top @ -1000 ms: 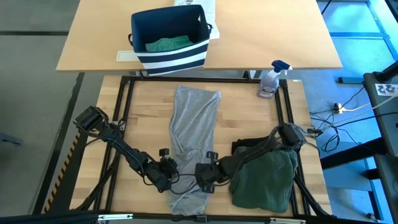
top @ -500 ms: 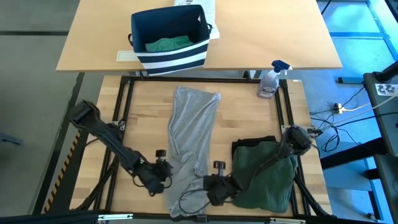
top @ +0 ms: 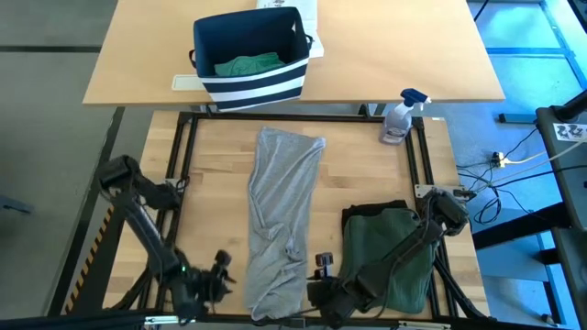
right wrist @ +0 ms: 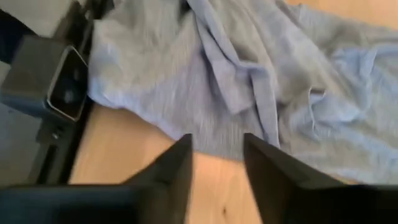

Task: Fold Laundry from Bin
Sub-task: Fold the gray shirt

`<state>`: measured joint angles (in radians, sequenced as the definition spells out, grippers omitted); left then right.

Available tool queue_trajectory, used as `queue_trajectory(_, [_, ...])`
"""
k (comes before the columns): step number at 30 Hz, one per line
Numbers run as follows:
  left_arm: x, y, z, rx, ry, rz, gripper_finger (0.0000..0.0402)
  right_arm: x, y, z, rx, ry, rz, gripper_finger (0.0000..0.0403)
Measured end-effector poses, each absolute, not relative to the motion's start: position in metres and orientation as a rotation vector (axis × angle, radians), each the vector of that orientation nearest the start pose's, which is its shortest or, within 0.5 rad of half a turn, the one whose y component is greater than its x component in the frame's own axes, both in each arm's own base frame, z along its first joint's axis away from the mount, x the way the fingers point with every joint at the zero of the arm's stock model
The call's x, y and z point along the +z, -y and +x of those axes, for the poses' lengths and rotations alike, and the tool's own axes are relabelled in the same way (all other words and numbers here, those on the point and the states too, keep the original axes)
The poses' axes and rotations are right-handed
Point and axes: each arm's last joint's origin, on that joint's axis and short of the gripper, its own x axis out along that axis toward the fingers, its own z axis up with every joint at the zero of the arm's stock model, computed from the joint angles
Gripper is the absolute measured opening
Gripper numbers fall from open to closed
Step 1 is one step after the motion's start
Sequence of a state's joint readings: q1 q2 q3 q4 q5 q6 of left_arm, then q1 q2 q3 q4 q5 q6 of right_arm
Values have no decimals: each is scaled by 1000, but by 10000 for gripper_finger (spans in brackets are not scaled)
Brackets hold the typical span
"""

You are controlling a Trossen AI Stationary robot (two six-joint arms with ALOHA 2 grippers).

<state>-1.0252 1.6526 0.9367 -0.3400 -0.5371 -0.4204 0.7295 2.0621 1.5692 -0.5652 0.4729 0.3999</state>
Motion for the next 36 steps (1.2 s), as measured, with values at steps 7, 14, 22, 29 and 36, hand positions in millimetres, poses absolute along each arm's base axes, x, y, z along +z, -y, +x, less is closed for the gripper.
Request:
queue_trajectory(7, [147,304,182,-347,-790,622,126,178,-288,335,59,-867,-279,257])
queue_trajectory(14, [140,306,205,-320,-821,732,126,166,-289,338,57,-879,-320,294])
queue_trajectory(22, [137,294,212,-380,-948,720,126,166,-289,338,56,-876,-311,274])
queue_trajectory(29, [154,283,212,-147,-849,820,126,166,-288,338,38,-866,-323,270])
queue_trajectory(36, [184,284,224,-103,-866,866,140,166,-287,338,21,-868,-337,270])
